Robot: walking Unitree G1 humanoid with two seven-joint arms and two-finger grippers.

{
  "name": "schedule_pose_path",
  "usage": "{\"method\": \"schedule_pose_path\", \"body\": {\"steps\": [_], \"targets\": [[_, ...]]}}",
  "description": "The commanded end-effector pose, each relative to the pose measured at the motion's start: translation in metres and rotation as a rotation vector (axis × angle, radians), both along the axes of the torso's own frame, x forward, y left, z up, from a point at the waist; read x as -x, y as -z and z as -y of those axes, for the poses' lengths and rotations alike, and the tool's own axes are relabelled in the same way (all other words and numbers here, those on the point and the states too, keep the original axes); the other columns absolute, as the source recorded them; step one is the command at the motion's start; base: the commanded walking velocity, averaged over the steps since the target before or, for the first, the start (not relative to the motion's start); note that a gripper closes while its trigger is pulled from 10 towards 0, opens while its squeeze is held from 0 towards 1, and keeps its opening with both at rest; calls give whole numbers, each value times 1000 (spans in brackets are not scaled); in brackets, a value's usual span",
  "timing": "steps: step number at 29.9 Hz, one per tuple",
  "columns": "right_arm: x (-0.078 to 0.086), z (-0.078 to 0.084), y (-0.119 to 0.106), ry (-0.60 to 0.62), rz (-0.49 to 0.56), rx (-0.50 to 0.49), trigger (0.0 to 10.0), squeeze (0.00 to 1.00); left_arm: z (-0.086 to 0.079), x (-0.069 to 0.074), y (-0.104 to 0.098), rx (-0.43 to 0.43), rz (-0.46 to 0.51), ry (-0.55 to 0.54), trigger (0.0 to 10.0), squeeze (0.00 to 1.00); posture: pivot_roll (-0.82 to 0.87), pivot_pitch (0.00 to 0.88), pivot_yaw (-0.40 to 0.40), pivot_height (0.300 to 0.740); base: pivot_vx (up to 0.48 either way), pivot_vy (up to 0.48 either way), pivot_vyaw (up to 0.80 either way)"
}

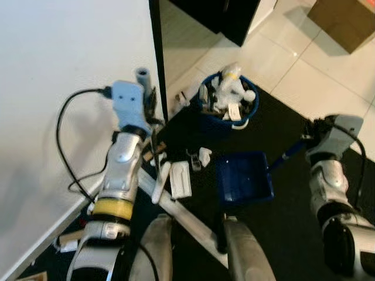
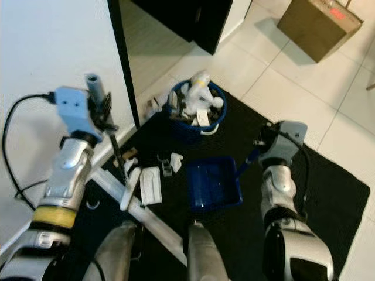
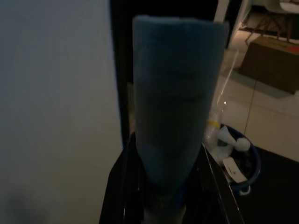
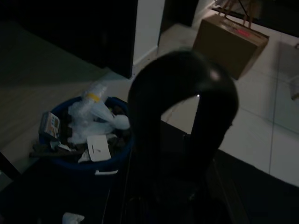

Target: Sweep floor

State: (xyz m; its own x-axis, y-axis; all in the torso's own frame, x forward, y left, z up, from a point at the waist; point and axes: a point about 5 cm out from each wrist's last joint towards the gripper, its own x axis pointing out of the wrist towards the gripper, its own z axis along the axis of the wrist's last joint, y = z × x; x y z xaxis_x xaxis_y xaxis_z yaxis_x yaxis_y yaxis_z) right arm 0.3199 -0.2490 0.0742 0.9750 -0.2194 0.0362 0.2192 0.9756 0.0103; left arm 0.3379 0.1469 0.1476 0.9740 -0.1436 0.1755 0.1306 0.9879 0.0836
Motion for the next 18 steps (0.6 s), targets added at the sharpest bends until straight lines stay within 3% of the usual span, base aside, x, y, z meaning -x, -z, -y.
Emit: {"method": "schedule_pose_path", "body": {"steps": [1,5,7,9,11,12,14,15,16,17,18], "targets": [[14,-14,31,-26,-140,-45,0,0,13,-2,14,7,-52,-6,10000,0,146,314,-46,740,0,0,0],[16,-28,39,-81,-169,-28,0,0,31,-9,22,14,-94,-11,10000,0,102,313,-51,740,0,0,0],[19,-34,42,-103,-175,-18,0,0,51,-15,23,30,-123,-8,10000,0,86,318,-54,740,0,0,0],[19,-34,43,-104,-174,-17,0,0,58,-17,22,37,-132,-5,10000,0,86,318,-54,740,0,0,0],[23,-31,45,-85,-181,-13,0,0,86,-17,15,98,-151,13,10000,0,79,316,-53,740,0,0,0],[23,-31,45,-85,-181,-13,0,0,86,-17,15,98,-151,13,10000,0,79,316,-53,740,0,0,0],[25,-26,47,-64,-190,-5,0,0,112,-16,5,185,-160,27,10000,0,86,317,-56,740,0,0,0],[25,-26,47,-64,-190,-5,0,0,112,-16,5,185,-160,27,10000,0,86,317,-56,740,0,0,0],[27,-24,48,-49,-195,-7,0,0,126,-15,-6,254,-149,31,10000,0,91,314,-57,740,0,0,0],[29,-21,49,-31,-201,-12,0,0,148,-14,-32,402,-112,46,10000,0,91,314,-57,740,0,0,0],[29,-21,49,-28,-202,-13,0,0,153,-14,-40,440,-100,53,10000,0,91,314,-57,740,0,0,0]]}}
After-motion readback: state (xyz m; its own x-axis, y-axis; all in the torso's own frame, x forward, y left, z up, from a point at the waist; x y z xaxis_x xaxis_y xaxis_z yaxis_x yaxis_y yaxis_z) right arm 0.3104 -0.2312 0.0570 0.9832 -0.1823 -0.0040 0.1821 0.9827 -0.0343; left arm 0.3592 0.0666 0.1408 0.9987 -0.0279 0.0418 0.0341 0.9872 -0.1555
